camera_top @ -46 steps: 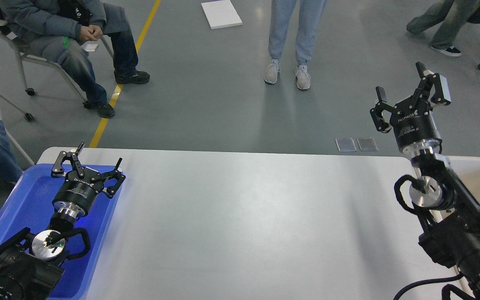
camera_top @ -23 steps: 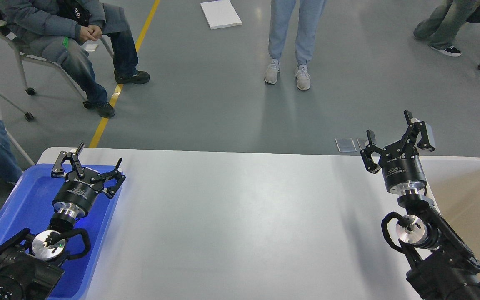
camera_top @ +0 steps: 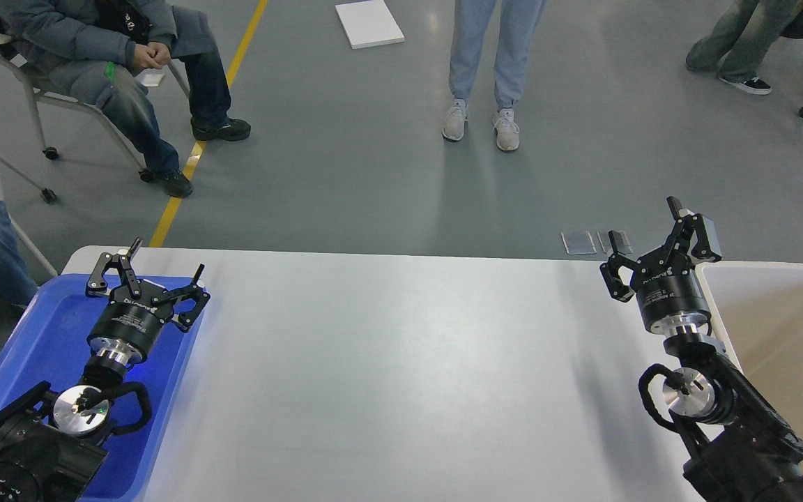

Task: Tidy desktop

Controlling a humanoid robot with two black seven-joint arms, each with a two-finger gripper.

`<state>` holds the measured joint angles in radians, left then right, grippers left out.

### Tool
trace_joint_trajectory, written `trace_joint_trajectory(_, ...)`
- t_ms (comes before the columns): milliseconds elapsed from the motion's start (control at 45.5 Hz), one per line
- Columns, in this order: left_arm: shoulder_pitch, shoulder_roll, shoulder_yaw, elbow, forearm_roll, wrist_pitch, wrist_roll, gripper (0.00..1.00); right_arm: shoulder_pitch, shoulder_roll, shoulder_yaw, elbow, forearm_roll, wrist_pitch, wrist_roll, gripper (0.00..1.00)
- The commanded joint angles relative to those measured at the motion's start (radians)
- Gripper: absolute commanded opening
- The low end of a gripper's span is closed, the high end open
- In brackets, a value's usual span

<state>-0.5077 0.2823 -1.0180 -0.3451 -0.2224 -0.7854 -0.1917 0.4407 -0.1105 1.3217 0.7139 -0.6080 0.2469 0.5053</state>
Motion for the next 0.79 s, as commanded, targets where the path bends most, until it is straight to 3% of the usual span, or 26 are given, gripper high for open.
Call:
trace_joint_trajectory(0, 0.0, 0.0, -0.001, 0.0, 0.0, 0.0, 0.0, 1.0, 0.003, -0.003, -0.021, -0.011, 0.001, 0.0, 0.001, 1.0)
trace_joint_trajectory(769, 0.0, 0.0, -0.001, 0.0, 0.0, 0.0, 0.0, 1.0, 0.0, 0.028, 0.054, -0.005, 0.011, 0.0, -0.001, 1.0)
